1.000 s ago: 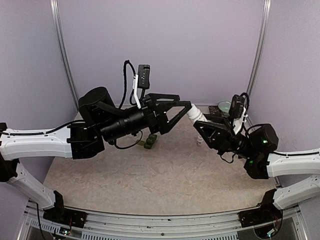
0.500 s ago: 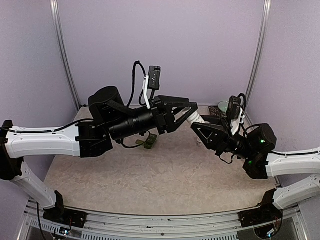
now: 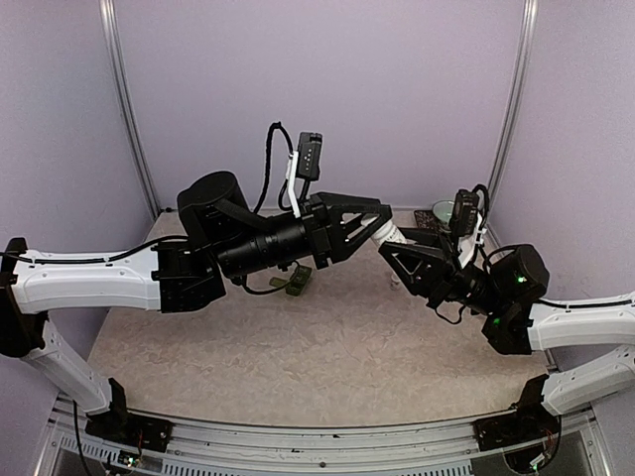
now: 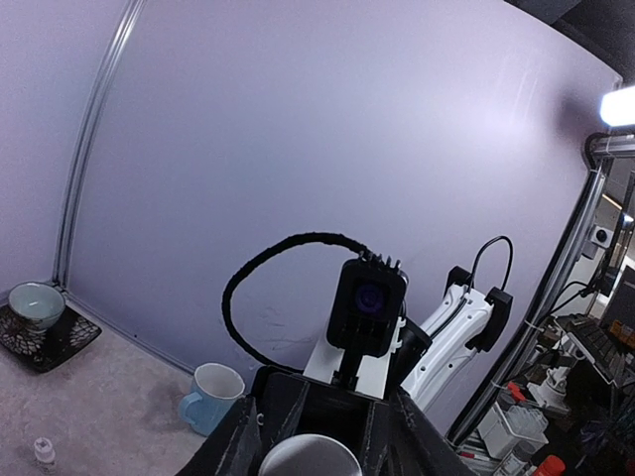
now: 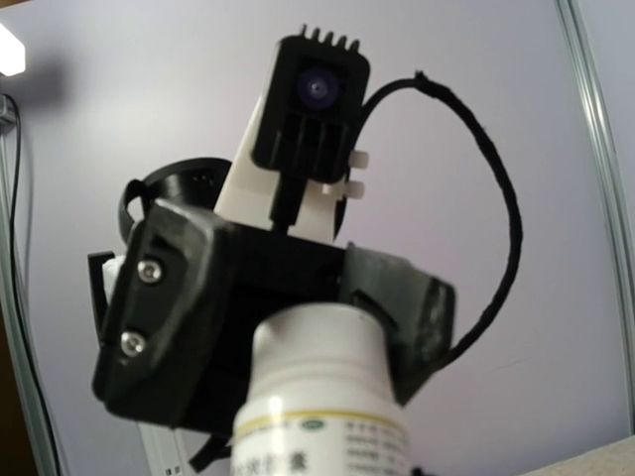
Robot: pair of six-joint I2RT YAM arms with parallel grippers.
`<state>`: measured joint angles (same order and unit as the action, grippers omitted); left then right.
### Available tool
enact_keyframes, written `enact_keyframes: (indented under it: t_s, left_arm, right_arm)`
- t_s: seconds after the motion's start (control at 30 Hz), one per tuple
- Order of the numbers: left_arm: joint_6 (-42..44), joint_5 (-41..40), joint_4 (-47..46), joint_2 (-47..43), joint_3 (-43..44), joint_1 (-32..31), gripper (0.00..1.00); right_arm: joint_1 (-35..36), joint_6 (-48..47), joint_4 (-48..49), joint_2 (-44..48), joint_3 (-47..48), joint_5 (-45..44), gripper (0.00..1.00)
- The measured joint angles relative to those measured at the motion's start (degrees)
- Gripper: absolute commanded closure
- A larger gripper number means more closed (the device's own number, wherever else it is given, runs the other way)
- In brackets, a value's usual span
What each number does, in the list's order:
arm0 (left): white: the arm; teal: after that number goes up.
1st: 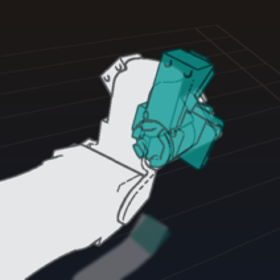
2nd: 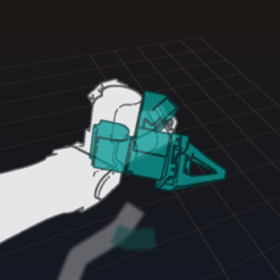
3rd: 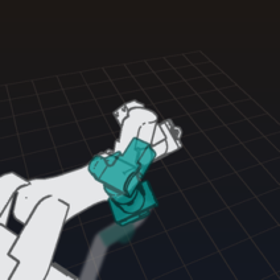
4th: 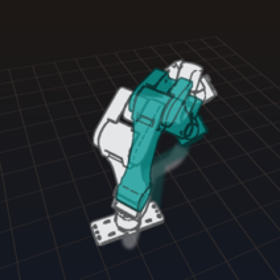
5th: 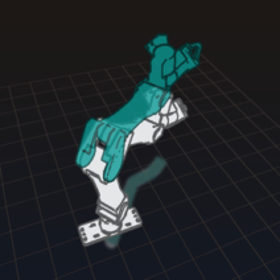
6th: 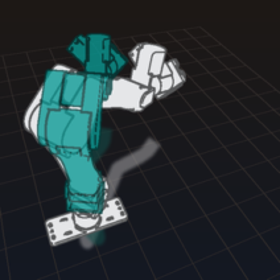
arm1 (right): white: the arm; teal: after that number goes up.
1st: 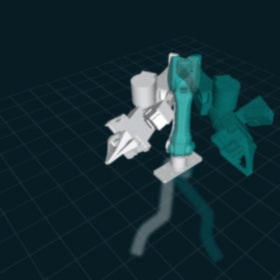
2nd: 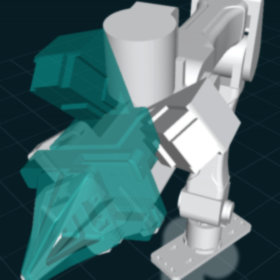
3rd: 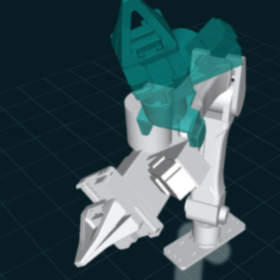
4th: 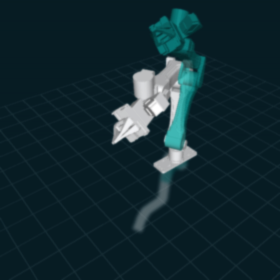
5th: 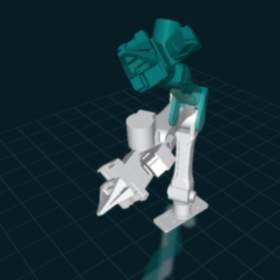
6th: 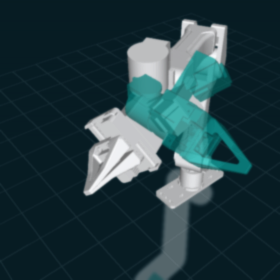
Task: Sort the pills into containers
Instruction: Screw the lid of the pill bottle onto the pill bottle.
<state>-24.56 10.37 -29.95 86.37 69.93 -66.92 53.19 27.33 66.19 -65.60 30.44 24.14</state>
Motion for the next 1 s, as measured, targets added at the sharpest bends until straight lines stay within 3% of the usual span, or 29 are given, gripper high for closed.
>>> enact_keyframes:
  t_s: [0.27,0.6,1.0]
  left_arm:
    - [0.0,-0.2,0.0,0.0,0.0,0.1,0.74]
    - [0.8,-0.2,-0.3,0.0,0.0,0.1,0.78]
    - [3.7,4.7,-5.5,-0.7,-3.0,0.2,0.87]
  right_arm:
    - [0.0,-0.5,0.0,0.0,0.3,0.1,1.00]
    - [0.0,0.5,-0.1,0.0,0.5,0.2,1.00]
    - [0.1,10.3,0.3,0.3,0.7,3.8,1.00]
